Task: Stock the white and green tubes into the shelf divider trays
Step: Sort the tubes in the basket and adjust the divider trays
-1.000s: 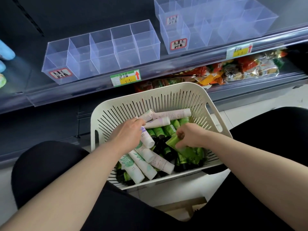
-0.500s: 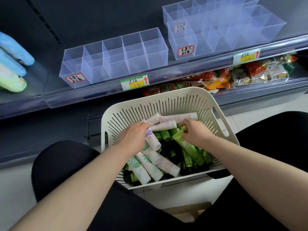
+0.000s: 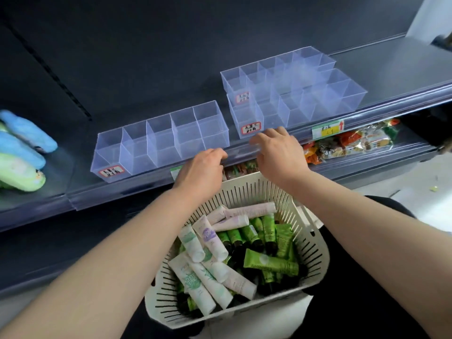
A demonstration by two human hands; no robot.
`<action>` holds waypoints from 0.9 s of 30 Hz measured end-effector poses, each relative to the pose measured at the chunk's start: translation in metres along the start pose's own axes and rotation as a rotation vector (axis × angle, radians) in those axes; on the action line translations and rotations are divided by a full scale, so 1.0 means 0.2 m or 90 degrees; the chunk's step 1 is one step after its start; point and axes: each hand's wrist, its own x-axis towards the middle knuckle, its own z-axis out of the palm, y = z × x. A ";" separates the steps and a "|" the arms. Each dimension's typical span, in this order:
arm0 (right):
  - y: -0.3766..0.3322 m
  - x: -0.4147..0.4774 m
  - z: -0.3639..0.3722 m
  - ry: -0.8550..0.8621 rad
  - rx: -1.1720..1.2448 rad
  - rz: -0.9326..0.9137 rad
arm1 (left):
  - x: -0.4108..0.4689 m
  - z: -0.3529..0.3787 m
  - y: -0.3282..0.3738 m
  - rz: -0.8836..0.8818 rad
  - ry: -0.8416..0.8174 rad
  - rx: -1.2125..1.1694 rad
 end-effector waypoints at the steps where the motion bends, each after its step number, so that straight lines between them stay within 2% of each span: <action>1: 0.01 0.04 -0.02 0.000 -0.019 -0.003 | 0.03 -0.03 0.02 -0.001 0.005 0.007; 9: 0.10 0.30 -0.01 0.004 -0.080 -0.029 | 0.32 -0.13 0.09 -0.010 0.057 0.002; 19: 0.31 0.43 -0.01 0.005 -0.085 -0.024 | 0.85 -0.14 0.10 -0.035 0.039 -0.042; 27: 0.49 0.44 -0.05 -0.006 -0.126 0.005 | 1.10 -0.08 0.21 0.009 -0.002 0.067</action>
